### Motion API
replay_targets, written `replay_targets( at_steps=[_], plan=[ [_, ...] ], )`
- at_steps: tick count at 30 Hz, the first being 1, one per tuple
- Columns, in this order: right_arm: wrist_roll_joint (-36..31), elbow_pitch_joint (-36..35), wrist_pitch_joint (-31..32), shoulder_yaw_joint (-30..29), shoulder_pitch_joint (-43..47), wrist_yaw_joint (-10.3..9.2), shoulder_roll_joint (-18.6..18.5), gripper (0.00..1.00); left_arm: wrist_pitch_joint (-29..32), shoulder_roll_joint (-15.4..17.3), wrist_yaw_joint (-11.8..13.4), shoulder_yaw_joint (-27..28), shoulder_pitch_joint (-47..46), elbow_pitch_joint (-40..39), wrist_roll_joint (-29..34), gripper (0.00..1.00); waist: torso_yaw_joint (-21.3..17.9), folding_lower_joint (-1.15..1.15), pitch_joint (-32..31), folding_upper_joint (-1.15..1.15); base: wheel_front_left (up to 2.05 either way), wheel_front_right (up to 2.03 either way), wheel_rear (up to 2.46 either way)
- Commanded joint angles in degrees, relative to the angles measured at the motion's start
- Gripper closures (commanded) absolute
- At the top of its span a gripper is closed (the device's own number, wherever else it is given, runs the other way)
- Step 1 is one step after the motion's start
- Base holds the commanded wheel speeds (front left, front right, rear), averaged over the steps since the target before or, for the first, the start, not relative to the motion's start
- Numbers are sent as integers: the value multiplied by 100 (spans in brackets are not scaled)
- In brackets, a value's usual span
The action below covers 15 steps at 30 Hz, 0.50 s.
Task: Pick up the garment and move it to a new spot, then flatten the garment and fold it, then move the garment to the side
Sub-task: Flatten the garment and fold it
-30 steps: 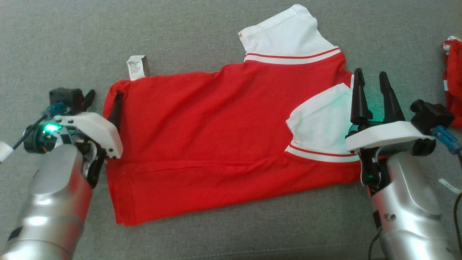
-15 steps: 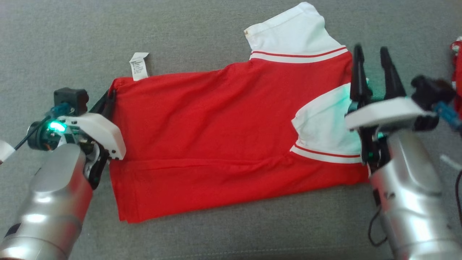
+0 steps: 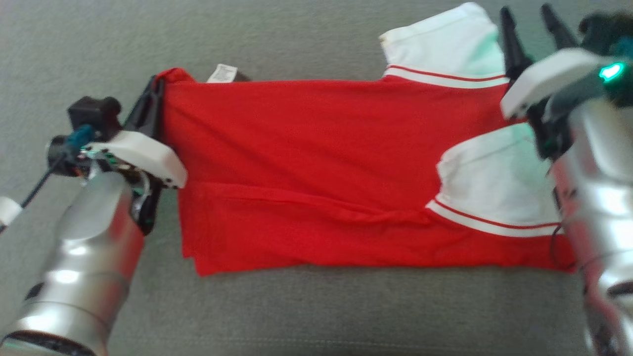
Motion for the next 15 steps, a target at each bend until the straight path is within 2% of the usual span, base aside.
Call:
replay_targets(
  at_steps=[1, 9, 15],
  plan=[
    [-131, 108, 270, 154, -424, 20, -103, 0, -113, 99, 50, 199, -266, -95, 20, 100, 254, 0, 158, 0, 0, 0, 0],
    [-475, 1052, 1068, 51, -1254, 20, -406, 0, -210, -372, 39, 88, -377, -100, 95, 100, 766, 0, 449, 0, 0, 0, 0],
    [-882, 1652, 1382, -89, -1674, 20, -544, 0, -232, -660, 17, 33, -500, -84, 153, 100, 1029, 0, 616, 0, 0, 0, 0]
  ],
)
